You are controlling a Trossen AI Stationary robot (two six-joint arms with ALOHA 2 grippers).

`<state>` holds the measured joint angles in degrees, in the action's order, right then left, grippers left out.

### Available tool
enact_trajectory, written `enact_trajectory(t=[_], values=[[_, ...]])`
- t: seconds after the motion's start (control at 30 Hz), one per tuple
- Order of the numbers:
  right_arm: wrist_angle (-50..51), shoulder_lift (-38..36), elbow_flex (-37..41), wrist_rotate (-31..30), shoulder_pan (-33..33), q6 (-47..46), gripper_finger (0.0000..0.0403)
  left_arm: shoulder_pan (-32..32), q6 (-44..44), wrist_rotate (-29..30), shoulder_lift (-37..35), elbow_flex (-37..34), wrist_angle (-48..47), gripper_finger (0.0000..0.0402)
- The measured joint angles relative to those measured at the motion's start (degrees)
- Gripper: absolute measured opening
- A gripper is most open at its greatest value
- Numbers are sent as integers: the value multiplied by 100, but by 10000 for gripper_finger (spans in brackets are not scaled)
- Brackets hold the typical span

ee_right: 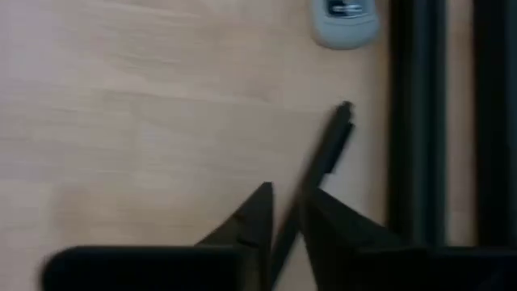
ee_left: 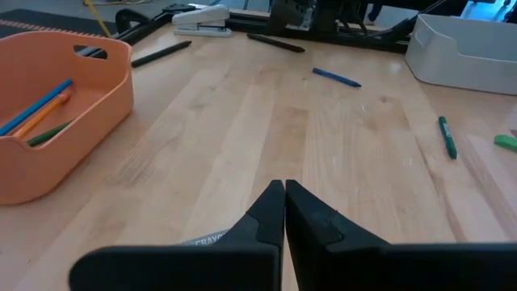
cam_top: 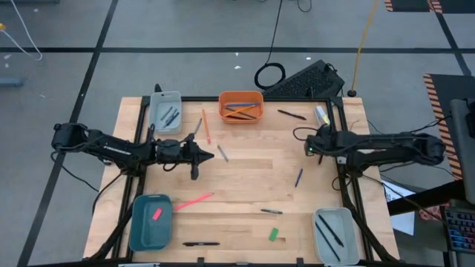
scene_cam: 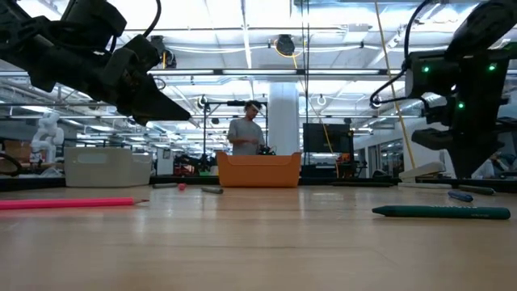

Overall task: Sort crayons/erasers/pens/pencils in bins
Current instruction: Put the black pen into the bottom gray bin

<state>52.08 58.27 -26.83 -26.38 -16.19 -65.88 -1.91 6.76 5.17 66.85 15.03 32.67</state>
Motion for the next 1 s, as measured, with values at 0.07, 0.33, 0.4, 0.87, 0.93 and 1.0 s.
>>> enact_trajectory(t=[0.07,0.33,0.4,0.87,0.93,1.0], values=[[13,82,0,7,-185,307,14,0,0,0,0,0,2,10],[176,790,-332,239,-949,1362,3,7,-2,4,0,0,4,15],[336,1040,-343,268,-1093,1416,1,11,-2,4,0,0,1,15],[-512,1604,-343,414,-1226,2009,1,7,-11,40,2,0,-129,4],[-645,1528,-343,420,-1224,2161,1,7,-11,42,2,0,-126,4],[-861,1441,-344,468,-1224,2322,1,7,10,45,2,0,-127,8]])
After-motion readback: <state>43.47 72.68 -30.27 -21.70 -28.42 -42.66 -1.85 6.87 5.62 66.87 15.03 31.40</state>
